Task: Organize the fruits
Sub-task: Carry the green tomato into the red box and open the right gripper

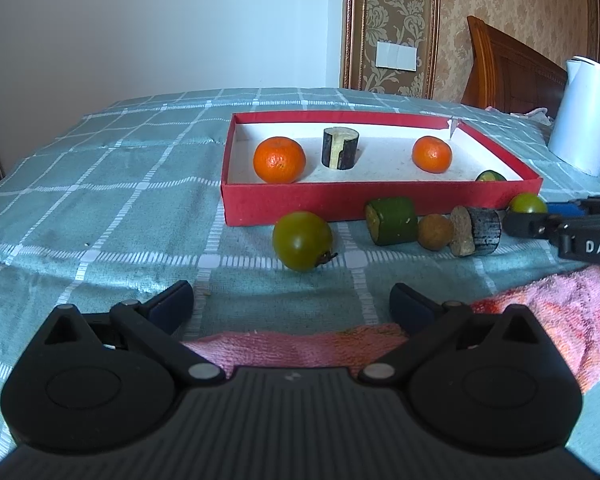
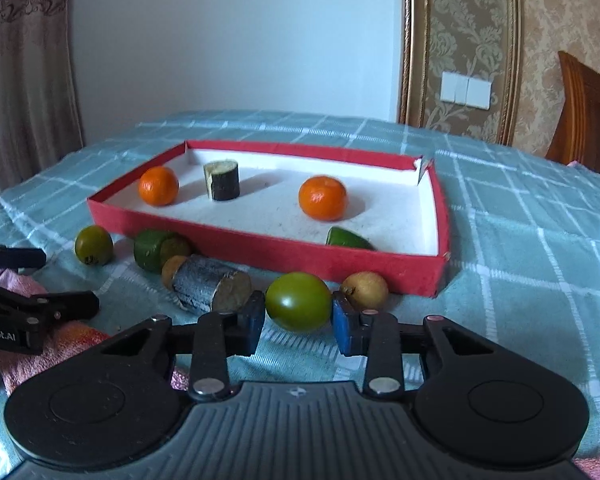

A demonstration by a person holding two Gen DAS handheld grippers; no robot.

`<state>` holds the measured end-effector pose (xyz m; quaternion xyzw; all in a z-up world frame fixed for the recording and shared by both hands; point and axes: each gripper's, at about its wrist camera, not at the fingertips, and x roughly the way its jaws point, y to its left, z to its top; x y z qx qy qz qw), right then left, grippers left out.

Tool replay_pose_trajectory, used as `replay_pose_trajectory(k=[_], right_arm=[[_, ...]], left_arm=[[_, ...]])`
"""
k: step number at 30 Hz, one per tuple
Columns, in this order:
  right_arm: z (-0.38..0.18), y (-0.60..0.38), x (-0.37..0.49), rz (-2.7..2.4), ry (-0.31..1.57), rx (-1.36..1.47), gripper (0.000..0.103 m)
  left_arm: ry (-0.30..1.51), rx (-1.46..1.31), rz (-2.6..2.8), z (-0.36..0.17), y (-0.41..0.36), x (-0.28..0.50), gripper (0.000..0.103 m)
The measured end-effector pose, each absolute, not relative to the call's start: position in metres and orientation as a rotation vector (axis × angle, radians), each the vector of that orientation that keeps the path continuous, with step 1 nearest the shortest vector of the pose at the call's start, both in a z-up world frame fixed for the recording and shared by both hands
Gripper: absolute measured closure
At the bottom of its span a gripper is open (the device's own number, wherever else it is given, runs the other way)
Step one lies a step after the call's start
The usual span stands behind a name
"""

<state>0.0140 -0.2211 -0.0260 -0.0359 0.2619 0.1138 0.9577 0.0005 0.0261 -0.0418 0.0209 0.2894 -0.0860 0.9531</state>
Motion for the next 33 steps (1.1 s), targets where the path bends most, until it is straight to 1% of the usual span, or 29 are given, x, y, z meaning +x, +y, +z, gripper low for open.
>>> replay_pose_trajectory(k=[13, 24, 33], right_arm=[[-0.002, -0.224, 0.012, 0.219, 0.451, -0.105, 0.068], [0.013, -0.238, 0.057, 0.125, 0.424, -0.133, 0.068], [0.008, -0.250, 0.110, 0.062, 0.487, -0.111, 0.068]], left_arm=[[0.588, 0.044, -0.174, -0.042, 0.026, 0.001, 0.000], [0.588, 0.044, -0.174, -0.042, 0.026, 0.001, 0.000], [0.588, 0.044, -0.174, -0.042, 0.026, 0.001, 0.000]])
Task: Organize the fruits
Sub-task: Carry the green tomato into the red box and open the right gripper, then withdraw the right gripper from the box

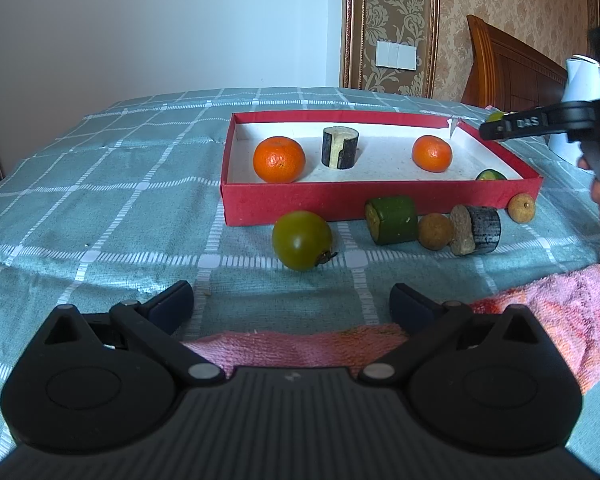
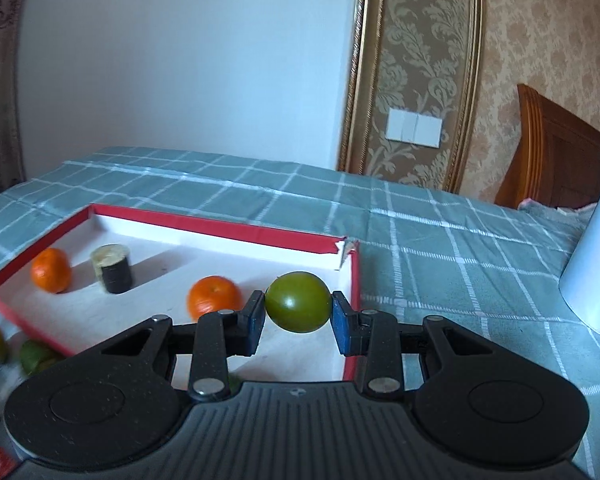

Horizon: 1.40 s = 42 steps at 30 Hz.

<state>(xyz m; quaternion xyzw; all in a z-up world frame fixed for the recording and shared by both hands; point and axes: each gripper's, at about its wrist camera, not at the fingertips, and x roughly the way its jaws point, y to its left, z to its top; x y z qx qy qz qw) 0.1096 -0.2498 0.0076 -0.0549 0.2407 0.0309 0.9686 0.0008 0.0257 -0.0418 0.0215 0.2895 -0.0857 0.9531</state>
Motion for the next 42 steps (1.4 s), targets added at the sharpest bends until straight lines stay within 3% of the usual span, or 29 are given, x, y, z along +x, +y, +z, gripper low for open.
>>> replay_pose_trajectory(k=[13, 26, 28, 30, 33, 42], right_arm=[[-0.013, -0.248, 0.176, 0.063, 0.614, -0.083, 0.069], [-0.020, -0.249, 0.176, 0.065, 0.629, -0.084, 0.066], [-0.020, -0.249, 0.173, 0.071, 0.627, -0.084, 0.063], [-0.018, -0.250, 0.169, 0.080, 0.620, -0.068, 0.043], [-0.015, -0.248, 0.161, 0.081, 0.601, -0.073, 0.035], [-0.004, -0.257, 0.129, 0.081, 0.563, -0.004, 0.033]], left_arm=[[0.588, 0.043, -0.174, -0.042, 0.026, 0.001, 0.000], [0.588, 0.043, -0.175, -0.042, 0.025, 0.001, 0.000], [0.588, 0.044, -0.175, -0.042, 0.025, 0.001, 0.000], [0.588, 0.044, -0.175, -0.042, 0.025, 0.001, 0.000], [0.589, 0.045, -0.174, -0.042, 0.025, 0.001, 0.000], [0.588, 0.044, -0.175, -0.042, 0.026, 0.002, 0.000]])
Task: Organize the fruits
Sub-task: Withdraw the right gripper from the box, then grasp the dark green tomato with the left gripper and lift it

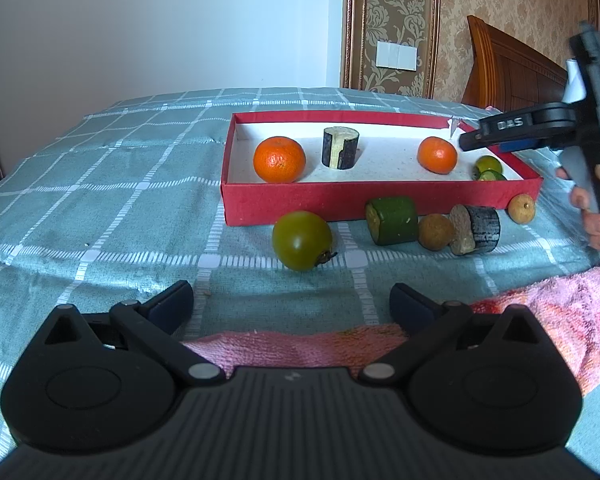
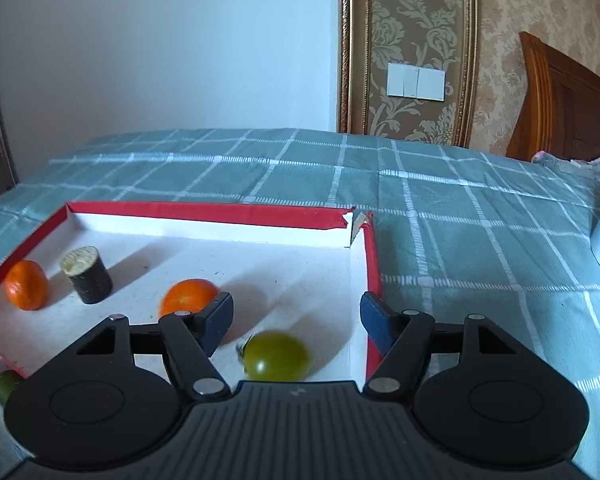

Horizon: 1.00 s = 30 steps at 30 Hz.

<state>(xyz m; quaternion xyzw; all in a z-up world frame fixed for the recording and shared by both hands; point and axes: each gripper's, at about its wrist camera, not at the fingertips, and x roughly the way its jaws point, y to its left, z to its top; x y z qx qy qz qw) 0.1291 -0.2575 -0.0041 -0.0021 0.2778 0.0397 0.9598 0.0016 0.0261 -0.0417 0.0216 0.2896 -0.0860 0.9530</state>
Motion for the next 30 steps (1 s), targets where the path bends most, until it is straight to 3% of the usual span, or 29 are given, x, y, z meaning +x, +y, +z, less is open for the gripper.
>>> replay_pose_trajectory(k=[4, 17, 25, 30], right_arm=[[0.002, -0.262, 0.105, 0.071, 0.535, 0.015, 0.023], [-0.013, -0.280, 0.018, 0.083, 0.540, -0.052, 0.023], [-0.030, -0.293, 0.016, 0.105, 0.616, 0.005, 0.023], [-0.033, -0.290, 0.017, 0.104, 0.626, -0.009, 0.016]], left_arm=[[0.588, 0.043, -0.175, -0.042, 0.026, 0.002, 0.000], [0.590, 0.049, -0.173, -0.042, 0.026, 0.002, 0.000], [0.604, 0.059, -0.154, -0.039, 0.021, 0.005, 0.000], [0.606, 0.029, -0.135, -0.031, 0.022, 0.015, 0.003]])
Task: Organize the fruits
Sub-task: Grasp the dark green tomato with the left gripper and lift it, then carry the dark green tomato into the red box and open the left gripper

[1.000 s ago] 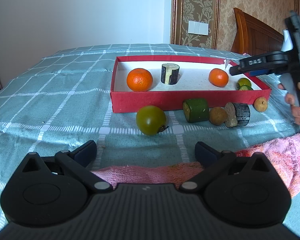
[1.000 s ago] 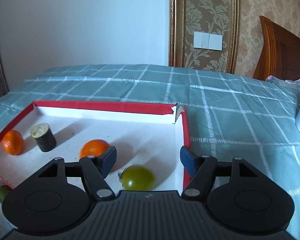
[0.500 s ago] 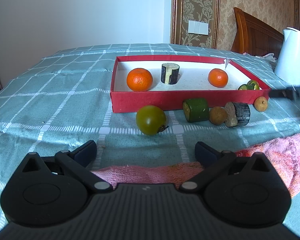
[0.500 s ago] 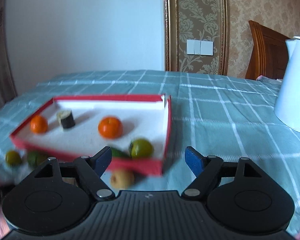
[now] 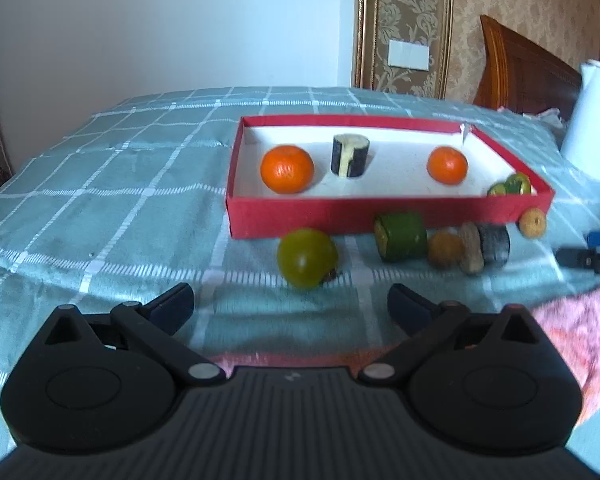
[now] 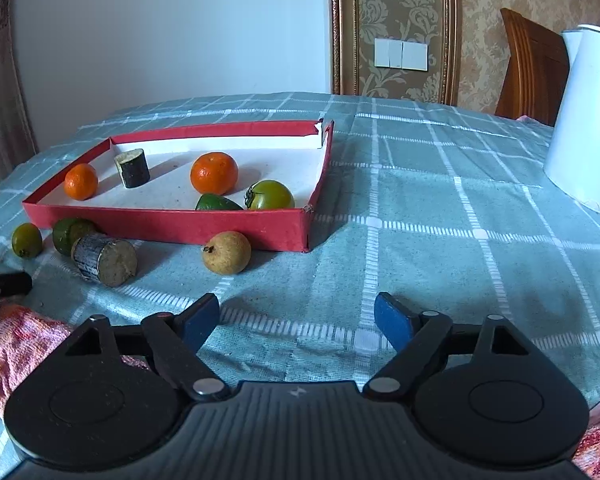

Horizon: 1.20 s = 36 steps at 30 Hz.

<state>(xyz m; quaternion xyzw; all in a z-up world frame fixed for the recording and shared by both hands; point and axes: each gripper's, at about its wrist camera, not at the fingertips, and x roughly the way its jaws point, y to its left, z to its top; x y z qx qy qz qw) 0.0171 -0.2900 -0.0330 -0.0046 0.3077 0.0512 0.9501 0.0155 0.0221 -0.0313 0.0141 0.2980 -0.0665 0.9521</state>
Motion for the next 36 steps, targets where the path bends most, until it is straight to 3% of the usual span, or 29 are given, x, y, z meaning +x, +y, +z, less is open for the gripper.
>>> replay_pose_trajectory(k=[2, 5, 7, 12, 14, 28, 36], right_arm=[[-0.034, -0.289, 0.018, 0.108, 0.634, -0.010, 0.012], [-0.035, -0.286, 0.019, 0.102, 0.641, -0.037, 0.010], [-0.036, -0.286, 0.020, 0.084, 0.649, -0.040, 0.002], [-0.037, -0.289, 0.020, 0.086, 0.653, -0.026, 0.001], [-0.037, -0.289, 0.020, 0.088, 0.652, -0.022, 0.001], [-0.037, -0.289, 0.019, 0.091, 0.650, -0.012, 0.001], [-0.037, -0.289, 0.020, 0.091, 0.649, -0.011, 0.001]], left_arm=[[0.611, 0.025, -0.129, -0.029, 0.023, 0.022, 0.013], [0.626, 0.046, -0.127, -0.030, 0.019, 0.031, 0.020], [0.621, 0.066, -0.128, -0.031, 0.017, 0.035, 0.024], [0.620, 0.059, -0.190, -0.030, 0.016, 0.037, 0.052], [0.615, 0.062, -0.203, -0.030, 0.015, 0.037, 0.068], [0.547, 0.045, -0.248, -0.006, 0.011, 0.032, 0.072], [0.529, 0.056, -0.267, 0.011, -0.006, 0.070, 0.072]])
